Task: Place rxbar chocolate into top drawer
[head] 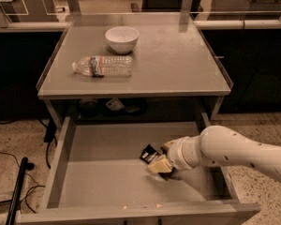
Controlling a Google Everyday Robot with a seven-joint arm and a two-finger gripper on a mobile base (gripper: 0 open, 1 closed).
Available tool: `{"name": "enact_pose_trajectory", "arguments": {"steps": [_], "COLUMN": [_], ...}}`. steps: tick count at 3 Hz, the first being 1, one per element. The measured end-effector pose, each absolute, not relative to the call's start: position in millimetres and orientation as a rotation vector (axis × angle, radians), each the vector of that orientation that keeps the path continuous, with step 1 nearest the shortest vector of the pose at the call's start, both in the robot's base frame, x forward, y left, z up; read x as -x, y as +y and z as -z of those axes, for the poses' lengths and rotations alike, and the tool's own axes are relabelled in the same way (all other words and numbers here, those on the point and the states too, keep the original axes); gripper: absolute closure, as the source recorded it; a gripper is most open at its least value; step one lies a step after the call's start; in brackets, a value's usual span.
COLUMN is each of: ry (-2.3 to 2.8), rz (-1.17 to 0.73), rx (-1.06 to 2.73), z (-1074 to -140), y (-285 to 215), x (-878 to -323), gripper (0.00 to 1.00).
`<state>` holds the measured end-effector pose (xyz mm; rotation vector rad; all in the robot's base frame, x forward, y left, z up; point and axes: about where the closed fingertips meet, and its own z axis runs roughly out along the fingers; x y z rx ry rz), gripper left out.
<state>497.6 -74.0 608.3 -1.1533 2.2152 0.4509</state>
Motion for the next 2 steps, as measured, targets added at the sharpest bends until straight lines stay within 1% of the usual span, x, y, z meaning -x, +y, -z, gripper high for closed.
{"name": "enact_pose_trajectory", "arguments": {"steps": [1, 2], "ry": [2.215, 2.215], "rz": [-0.451, -0.451], "rx": [1.153, 1.153], "z": [-608.3, -608.3], "y": [-73.9, -73.9], "x": [-497.6, -497.6], "gripper": [0.00, 0.00]}}
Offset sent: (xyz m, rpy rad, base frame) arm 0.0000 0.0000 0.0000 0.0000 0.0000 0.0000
